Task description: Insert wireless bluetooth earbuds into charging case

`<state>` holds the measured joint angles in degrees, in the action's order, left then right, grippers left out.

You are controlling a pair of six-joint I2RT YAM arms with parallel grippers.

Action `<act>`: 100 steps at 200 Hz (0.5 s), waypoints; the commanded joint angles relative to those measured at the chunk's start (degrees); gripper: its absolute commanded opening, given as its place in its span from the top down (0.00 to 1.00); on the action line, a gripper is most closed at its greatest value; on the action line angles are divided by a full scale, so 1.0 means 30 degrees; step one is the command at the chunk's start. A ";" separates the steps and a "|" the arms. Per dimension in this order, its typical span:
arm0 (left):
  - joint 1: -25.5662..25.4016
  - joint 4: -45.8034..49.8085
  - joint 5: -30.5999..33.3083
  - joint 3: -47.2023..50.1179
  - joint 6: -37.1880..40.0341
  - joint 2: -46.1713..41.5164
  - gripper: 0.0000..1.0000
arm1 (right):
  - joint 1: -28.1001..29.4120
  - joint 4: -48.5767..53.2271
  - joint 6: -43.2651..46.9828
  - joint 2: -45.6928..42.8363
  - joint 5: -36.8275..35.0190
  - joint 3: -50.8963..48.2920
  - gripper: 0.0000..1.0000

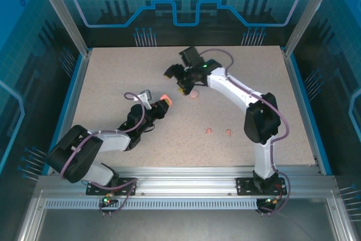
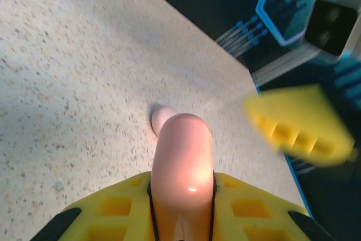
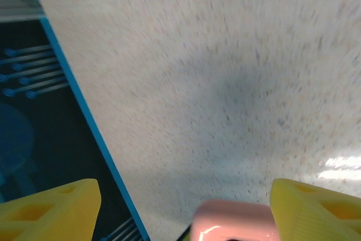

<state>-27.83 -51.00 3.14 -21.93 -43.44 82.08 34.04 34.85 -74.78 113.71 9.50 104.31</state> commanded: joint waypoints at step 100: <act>0.4620 0.6953 -1.4368 -0.4874 0.3867 -0.1511 0.89 | -0.2795 -1.1834 1.2383 -0.9130 0.6781 -1.5022 0.22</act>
<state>-14.20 -34.24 -31.00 -32.88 -34.96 77.08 23.29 8.27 -45.39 88.84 23.73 61.14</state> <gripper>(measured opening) 0.230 0.786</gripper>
